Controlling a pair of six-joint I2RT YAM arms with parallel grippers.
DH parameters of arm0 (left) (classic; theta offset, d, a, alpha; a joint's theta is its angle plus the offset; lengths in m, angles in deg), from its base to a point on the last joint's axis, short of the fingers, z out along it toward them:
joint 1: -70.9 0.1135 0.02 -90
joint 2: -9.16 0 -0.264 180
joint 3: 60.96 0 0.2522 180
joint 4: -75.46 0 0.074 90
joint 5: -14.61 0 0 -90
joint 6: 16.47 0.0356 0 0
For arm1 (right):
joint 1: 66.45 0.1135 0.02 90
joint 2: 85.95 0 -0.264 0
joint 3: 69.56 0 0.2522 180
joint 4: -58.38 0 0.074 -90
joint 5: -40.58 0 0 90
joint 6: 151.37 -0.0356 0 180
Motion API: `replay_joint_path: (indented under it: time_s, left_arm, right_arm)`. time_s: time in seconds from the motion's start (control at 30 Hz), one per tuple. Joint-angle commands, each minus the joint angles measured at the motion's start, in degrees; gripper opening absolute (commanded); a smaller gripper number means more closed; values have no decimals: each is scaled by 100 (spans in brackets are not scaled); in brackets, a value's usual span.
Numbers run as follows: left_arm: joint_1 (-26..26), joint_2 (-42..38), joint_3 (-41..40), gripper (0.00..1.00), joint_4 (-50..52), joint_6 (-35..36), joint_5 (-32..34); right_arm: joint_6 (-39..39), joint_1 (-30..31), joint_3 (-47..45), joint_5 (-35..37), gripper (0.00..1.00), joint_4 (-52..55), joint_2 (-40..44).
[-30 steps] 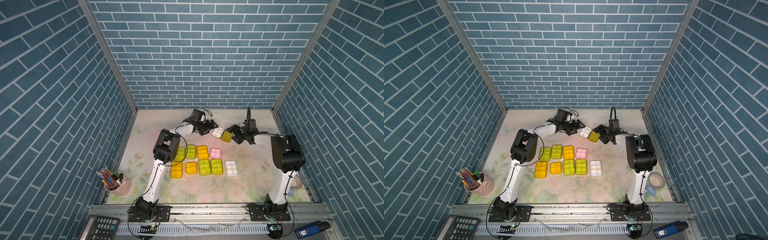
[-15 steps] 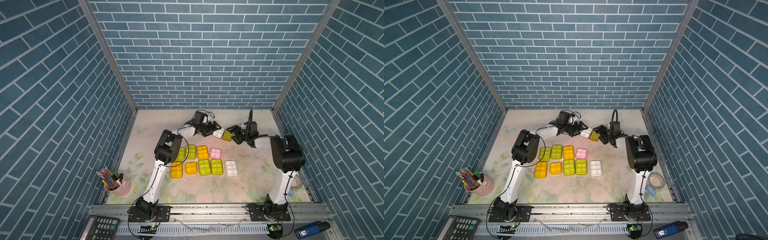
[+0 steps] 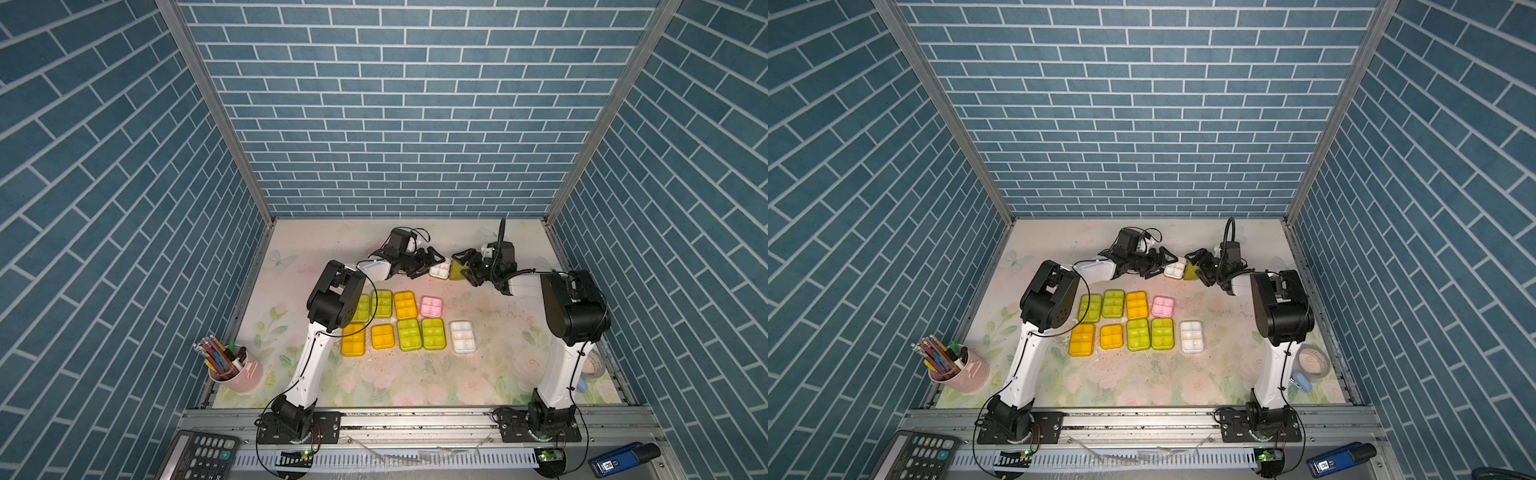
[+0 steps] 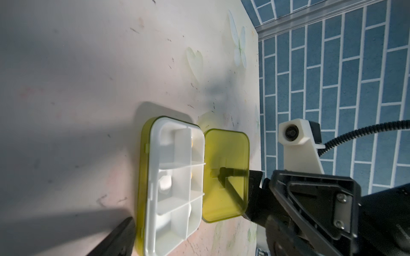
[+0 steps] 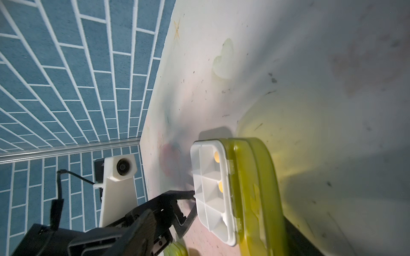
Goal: Close pillboxes
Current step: Close the lid on the pillbox.
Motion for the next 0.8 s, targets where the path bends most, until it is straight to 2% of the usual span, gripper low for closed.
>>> replay_joint_path:
  time_s: [0.0,0.33,0.53,0.77]
  left_arm:
    - [-76,-29,-316,93,-311,-297,-77]
    - [8,-463,-767,93,-375,-222,63]
    - [148,-921,-1013,95,297,249,236]
    - [315,-1919,-1693,95,659,390,582]
  right_arm:
    - [102,21,223,-33,80,38,224]
    - [297,73,420,169,79,561,392]
    - [644,214,671,481,79,1218,438]
    - [496,408,1004,312,80,1169,147]
